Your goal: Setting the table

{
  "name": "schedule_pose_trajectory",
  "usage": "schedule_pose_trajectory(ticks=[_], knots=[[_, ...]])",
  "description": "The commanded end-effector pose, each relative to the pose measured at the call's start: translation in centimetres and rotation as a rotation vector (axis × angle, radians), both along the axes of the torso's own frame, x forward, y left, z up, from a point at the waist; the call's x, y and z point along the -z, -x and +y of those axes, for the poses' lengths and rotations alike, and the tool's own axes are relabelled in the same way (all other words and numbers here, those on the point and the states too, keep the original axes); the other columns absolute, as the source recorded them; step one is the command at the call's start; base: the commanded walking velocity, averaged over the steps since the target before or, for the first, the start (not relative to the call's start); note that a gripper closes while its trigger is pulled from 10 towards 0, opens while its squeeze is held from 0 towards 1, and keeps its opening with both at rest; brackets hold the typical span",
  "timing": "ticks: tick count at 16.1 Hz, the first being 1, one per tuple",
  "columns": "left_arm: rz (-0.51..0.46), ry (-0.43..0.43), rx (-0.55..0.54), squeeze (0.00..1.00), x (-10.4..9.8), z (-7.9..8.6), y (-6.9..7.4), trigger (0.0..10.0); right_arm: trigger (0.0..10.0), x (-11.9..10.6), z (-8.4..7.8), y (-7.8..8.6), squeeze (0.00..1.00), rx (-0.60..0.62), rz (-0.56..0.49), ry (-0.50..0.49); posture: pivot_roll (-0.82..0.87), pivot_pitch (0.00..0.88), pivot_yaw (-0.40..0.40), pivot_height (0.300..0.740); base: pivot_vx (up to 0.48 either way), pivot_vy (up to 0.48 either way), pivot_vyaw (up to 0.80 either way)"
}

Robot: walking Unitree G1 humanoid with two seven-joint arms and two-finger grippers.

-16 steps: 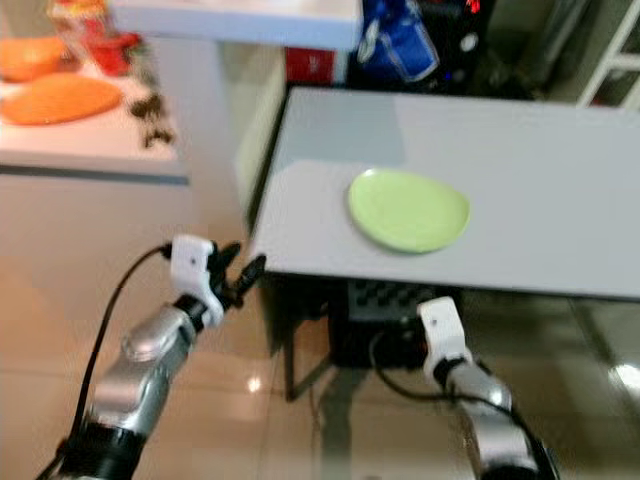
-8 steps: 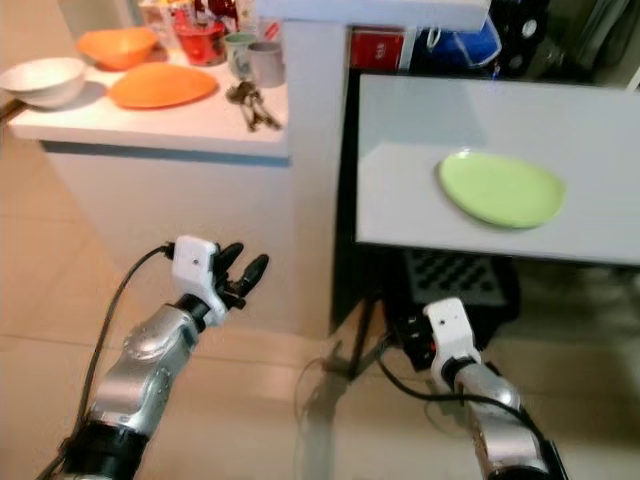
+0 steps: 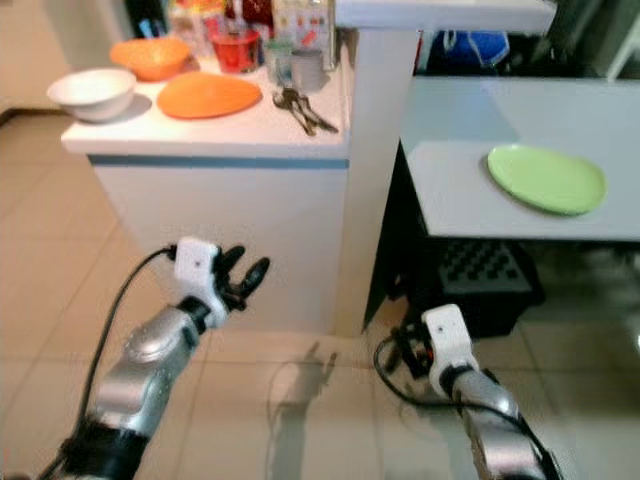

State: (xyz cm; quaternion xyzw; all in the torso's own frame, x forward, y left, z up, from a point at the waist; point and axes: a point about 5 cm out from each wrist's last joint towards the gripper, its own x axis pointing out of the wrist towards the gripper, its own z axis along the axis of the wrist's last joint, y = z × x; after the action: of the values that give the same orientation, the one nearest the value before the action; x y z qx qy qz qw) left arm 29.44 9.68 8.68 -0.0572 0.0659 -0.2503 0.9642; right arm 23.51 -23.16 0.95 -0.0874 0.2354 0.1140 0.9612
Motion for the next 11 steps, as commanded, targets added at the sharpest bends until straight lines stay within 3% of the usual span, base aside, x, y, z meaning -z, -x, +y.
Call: schedule_pose_trajectory(ticks=[1, 11], knots=[[-0.017, -0.024, -0.019, 0.0, -0.37, 0.93, -0.35, 10.0, 10.0, -0.68, 0.64, -0.81, 0.0, -0.019, -0.034, -0.011, -0.06, 0.0, 0.034, 0.74, 0.48, 0.0, 0.0], [-0.028, -0.036, -0.024, 0.0, -0.4, 1.07, -0.39, 10.0, 10.0, -0.5, 0.86, -0.52, 0.0, -0.024, -0.033, -0.01, -0.06, 0.0, 0.037, 0.74, 0.478, 0.0, 0.0]])
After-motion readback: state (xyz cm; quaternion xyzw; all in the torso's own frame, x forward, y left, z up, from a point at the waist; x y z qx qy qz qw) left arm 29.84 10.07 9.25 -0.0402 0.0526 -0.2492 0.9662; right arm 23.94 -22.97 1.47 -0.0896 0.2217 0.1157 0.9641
